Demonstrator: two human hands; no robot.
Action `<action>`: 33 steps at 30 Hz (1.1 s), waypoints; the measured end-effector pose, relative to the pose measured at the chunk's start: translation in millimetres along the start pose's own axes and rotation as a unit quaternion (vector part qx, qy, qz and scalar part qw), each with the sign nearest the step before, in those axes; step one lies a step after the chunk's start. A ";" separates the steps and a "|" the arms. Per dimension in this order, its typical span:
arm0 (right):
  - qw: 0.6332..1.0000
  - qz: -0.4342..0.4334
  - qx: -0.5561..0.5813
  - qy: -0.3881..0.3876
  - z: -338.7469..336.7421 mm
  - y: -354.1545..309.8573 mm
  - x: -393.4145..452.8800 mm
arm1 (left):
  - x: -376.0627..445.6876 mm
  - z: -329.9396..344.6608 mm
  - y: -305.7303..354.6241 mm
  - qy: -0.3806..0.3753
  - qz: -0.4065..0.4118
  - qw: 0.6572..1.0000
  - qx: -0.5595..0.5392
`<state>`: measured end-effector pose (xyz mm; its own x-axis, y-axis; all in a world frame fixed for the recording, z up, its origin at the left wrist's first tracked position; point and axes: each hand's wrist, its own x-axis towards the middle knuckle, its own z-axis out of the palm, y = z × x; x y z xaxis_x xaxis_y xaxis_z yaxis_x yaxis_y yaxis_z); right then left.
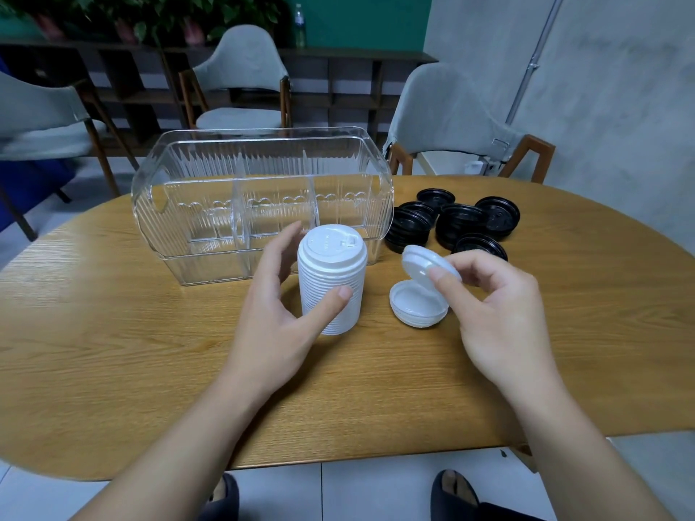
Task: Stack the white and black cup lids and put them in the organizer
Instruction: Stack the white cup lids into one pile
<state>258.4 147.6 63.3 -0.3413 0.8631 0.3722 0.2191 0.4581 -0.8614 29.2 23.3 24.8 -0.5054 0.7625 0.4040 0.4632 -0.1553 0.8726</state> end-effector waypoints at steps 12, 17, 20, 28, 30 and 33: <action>0.976 0.069 0.194 -0.076 6.5 -16.5 -4.9 | -10.6 8.3 19.0 0.015 0.300 0.926 0.229; 0.960 0.095 0.237 -0.111 17.0 -22.6 -12.0 | -12.4 13.7 17.7 0.007 0.297 0.931 0.214; 0.948 0.106 0.275 -0.118 25.9 -26.4 -17.4 | -12.3 12.1 17.6 0.022 0.274 0.947 0.167; 0.967 -0.001 0.197 -0.160 17.2 -31.6 -15.6 | -13.7 5.0 18.3 -0.006 0.219 0.969 0.115; 0.965 -0.046 0.165 -0.197 11.9 -31.4 -14.9 | -13.8 2.5 19.8 -0.007 0.225 0.966 0.128; 0.958 -0.066 0.165 -0.225 10.6 -28.9 -14.2 | -12.9 1.3 19.8 -0.014 0.260 0.955 0.141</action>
<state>247.2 119.8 79.3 -0.7213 0.5896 0.3635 -0.1287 0.4015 -0.9068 45.9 11.2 36.4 -0.1361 0.6463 0.7509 0.8258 -0.3446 0.4464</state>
